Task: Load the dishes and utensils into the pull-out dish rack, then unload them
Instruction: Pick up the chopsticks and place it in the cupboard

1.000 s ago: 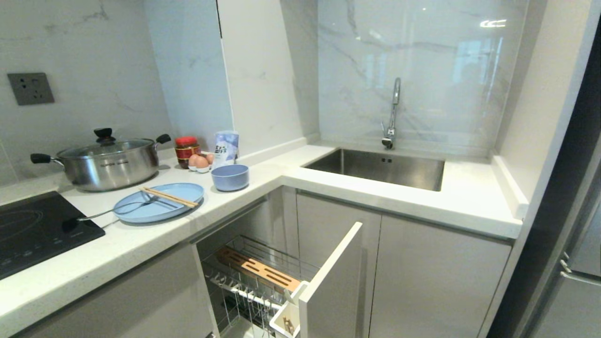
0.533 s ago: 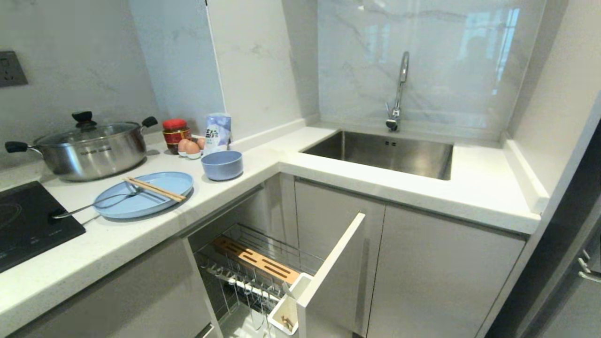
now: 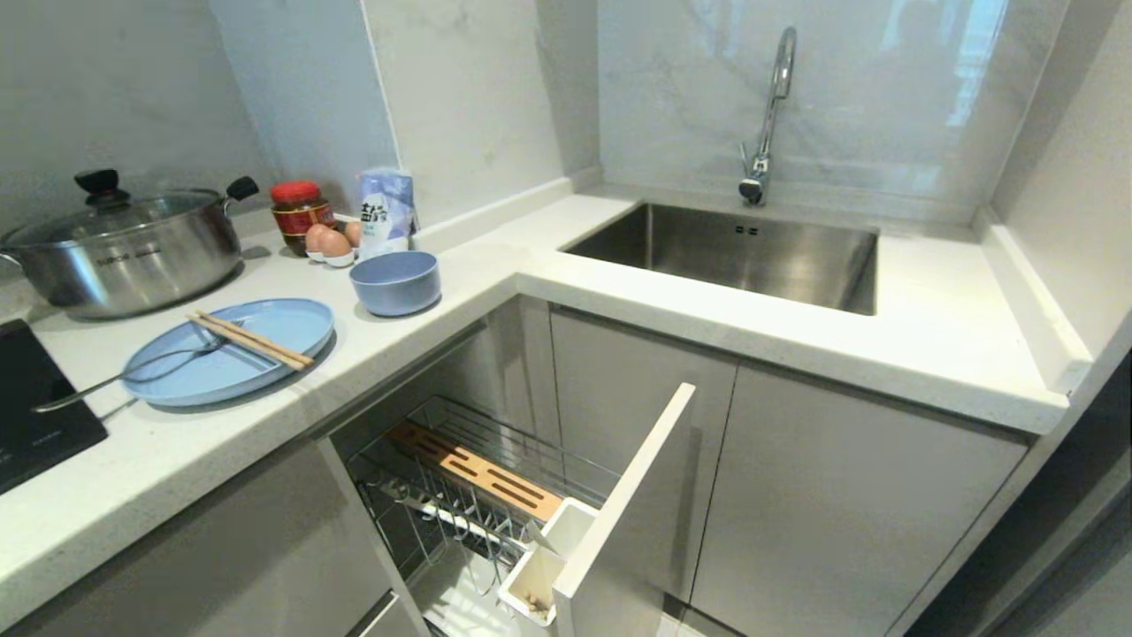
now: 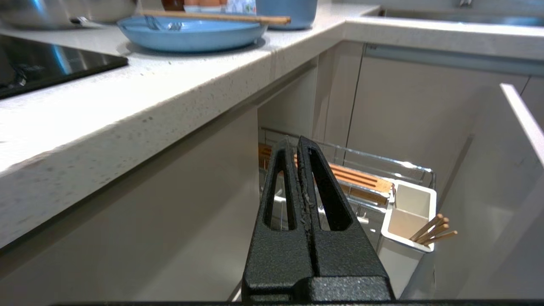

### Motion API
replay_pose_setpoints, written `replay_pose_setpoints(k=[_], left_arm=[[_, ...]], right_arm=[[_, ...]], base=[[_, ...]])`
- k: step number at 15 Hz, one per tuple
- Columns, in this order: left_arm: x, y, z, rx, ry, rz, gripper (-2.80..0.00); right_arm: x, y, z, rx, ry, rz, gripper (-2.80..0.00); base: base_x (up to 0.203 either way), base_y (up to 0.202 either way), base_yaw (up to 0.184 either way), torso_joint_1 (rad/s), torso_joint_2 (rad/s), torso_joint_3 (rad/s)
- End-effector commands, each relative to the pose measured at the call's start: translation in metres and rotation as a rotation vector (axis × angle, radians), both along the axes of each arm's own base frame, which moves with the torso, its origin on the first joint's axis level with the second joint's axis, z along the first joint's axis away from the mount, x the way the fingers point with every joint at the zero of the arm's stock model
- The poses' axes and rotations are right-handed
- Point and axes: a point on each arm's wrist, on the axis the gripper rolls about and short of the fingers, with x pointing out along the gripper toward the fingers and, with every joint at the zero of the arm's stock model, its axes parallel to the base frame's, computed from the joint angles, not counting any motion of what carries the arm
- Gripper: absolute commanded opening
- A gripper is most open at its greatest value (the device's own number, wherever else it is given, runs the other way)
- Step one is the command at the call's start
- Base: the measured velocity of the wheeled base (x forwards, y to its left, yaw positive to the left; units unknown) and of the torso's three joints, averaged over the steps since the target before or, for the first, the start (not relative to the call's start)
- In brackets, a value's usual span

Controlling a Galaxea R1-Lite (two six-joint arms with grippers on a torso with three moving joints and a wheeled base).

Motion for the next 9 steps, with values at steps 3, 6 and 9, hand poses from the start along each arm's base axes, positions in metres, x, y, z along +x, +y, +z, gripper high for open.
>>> replay_pose_setpoints(k=[3,6,9], left_arm=[[0.0035,0.0,-0.0109,0.0,0.04,0.0,-2.8],[0.0035,0.0,-0.0109,0.002,0.04,0.0,-2.8],[0.0035,0.0,-0.0109,0.0,0.04,0.0,-2.8]], right_arm=[[0.0,0.0,-0.0001,0.0,0.0,0.0,-2.8],[0.0,0.0,0.0,0.0,0.0,0.0,-2.8],[0.0,0.0,0.0,0.0,0.0,0.0,-2.8]], base=[[0.0,0.0,0.0,0.002,0.0,-0.196],[0.0,0.0,0.0,0.004,0.0,-0.201],[0.0,0.0,0.0,0.005,0.0,-0.197]])
